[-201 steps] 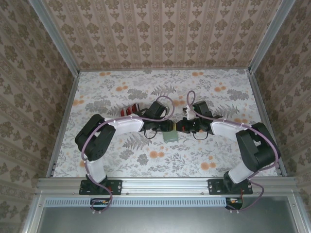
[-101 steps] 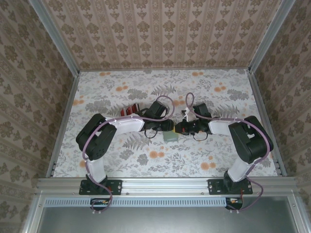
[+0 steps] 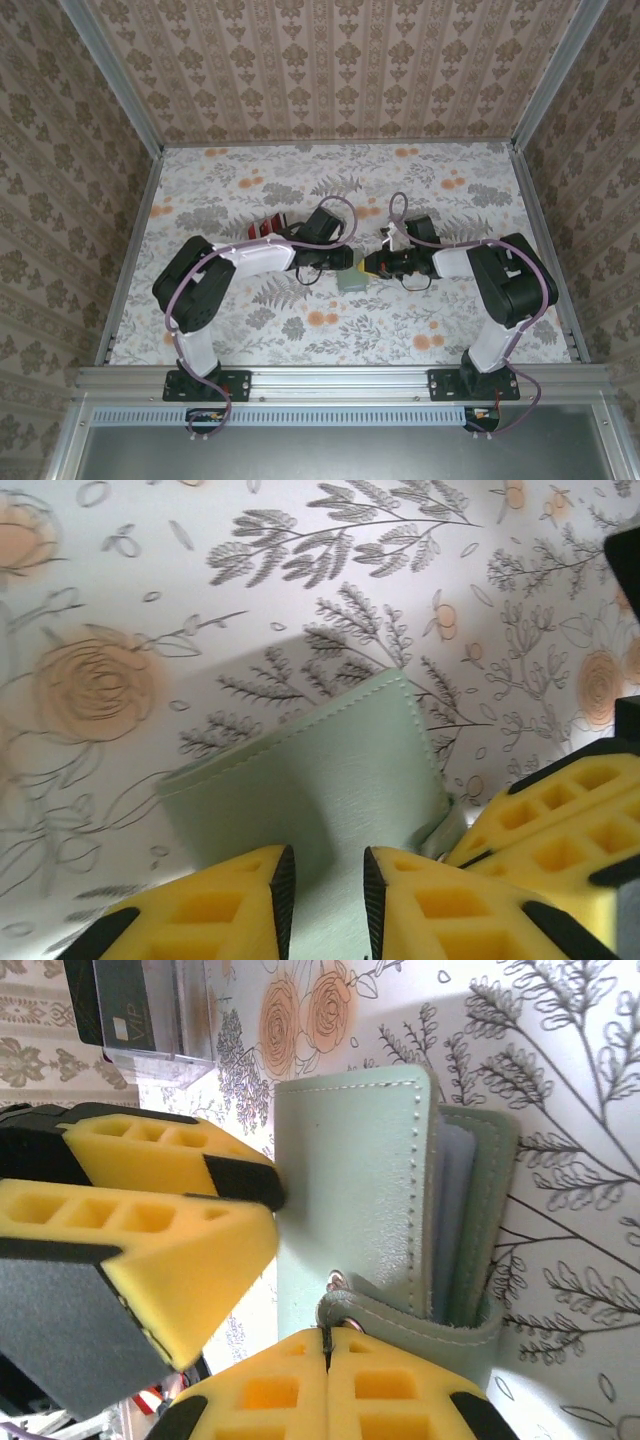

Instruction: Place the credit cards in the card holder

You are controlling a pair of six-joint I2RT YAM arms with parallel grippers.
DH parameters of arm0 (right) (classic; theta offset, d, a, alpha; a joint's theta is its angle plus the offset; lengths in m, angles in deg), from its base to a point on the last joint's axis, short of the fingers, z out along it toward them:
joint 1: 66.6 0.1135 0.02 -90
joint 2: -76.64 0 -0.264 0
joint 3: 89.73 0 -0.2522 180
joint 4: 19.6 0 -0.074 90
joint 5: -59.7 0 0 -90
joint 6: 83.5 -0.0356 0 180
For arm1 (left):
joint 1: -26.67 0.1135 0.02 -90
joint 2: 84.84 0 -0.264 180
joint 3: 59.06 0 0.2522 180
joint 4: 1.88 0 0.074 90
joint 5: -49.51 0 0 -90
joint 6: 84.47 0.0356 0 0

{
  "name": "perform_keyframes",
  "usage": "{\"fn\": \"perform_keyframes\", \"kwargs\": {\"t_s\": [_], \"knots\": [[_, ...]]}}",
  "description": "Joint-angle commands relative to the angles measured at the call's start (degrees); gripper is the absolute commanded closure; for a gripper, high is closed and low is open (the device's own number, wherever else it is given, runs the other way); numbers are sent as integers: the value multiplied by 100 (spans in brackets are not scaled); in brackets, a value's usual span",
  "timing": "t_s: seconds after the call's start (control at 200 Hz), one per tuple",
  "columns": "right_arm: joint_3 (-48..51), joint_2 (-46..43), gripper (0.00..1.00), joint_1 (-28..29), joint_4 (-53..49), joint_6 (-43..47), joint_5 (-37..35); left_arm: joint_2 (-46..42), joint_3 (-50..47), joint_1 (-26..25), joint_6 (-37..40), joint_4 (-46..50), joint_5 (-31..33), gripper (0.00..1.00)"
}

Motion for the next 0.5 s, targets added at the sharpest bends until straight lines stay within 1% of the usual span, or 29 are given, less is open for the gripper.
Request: {"fn": "perform_keyframes", "kwargs": {"t_s": [0.0, 0.22, 0.36, 0.49], "knots": [[143, -9, 100, -76, 35, -102, 66, -234, 70, 131, 223, 410, 263, 71], [54, -109, 100, -238, -144, -29, 452, 100, -67, 137, 179, 203, 185, 71], [-27, -124, 100, -332, -376, 150, 720, 357, 215, 21, 299, 408, 191, 68], [-218, -172, 100, -356, -956, 538, 884, 538, 483, -102, 428, 631, 272, 68]]}}
